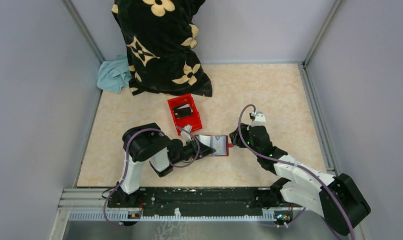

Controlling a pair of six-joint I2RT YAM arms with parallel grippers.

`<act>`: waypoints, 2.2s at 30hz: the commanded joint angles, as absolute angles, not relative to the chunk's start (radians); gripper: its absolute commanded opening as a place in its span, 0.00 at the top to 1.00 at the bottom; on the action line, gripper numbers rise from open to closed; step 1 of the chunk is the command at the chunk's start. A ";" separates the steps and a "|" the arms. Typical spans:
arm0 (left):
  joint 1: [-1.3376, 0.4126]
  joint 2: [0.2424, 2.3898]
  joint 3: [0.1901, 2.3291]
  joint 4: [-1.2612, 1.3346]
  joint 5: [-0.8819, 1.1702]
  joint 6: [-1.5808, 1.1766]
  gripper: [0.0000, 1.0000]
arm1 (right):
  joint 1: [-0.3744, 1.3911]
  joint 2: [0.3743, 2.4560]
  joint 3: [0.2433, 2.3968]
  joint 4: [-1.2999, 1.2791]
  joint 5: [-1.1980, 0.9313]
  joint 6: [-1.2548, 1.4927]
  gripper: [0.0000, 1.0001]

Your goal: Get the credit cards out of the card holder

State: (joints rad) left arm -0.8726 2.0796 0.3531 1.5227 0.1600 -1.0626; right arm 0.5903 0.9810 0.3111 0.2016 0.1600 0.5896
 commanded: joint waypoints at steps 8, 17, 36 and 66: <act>-0.872 2.139 0.334 1.661 0.150 -1.027 0.75 | 0.606 1.088 0.369 0.277 0.134 0.557 0.50; -0.872 2.148 0.336 1.660 0.147 -1.036 0.75 | 0.624 1.160 0.393 0.316 0.117 0.558 0.69; -0.873 2.161 0.333 1.677 0.150 -1.036 0.75 | 0.624 1.255 0.412 0.341 0.106 0.599 1.00; -0.874 2.158 0.323 1.682 0.144 -1.029 0.75 | 0.623 1.280 0.400 0.370 0.104 0.615 1.00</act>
